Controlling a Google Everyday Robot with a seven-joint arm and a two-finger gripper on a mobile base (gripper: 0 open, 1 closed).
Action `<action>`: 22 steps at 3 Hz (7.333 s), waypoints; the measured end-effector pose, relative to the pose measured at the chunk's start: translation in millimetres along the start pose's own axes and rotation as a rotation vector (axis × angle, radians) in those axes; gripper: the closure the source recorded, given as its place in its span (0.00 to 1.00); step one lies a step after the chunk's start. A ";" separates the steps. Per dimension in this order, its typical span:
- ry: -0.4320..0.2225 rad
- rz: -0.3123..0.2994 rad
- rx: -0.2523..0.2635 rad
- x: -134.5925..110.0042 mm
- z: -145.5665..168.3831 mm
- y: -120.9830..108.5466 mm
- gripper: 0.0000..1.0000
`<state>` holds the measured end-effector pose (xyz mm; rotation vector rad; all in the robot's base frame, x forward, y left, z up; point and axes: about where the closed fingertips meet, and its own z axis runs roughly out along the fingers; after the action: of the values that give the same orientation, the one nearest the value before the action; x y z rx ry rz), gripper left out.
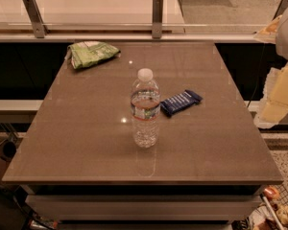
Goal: Move water bottle near green jalapeno chip bag
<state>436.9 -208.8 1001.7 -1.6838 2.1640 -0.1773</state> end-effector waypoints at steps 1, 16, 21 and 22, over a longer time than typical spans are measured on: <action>0.000 0.000 0.000 0.0 -0.1 0.0 0.00; -1.221 0.224 -0.260 -201.0 88.8 72.0 0.00; -1.219 0.196 -0.265 -212.7 82.3 78.4 1.00; -1.217 0.195 -0.266 -214.7 78.1 76.4 1.00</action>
Offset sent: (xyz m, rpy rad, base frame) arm 0.0046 0.0027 -0.0073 0.0961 0.0430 0.0069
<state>440.5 27.2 953.3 -1.1359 1.3738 0.9663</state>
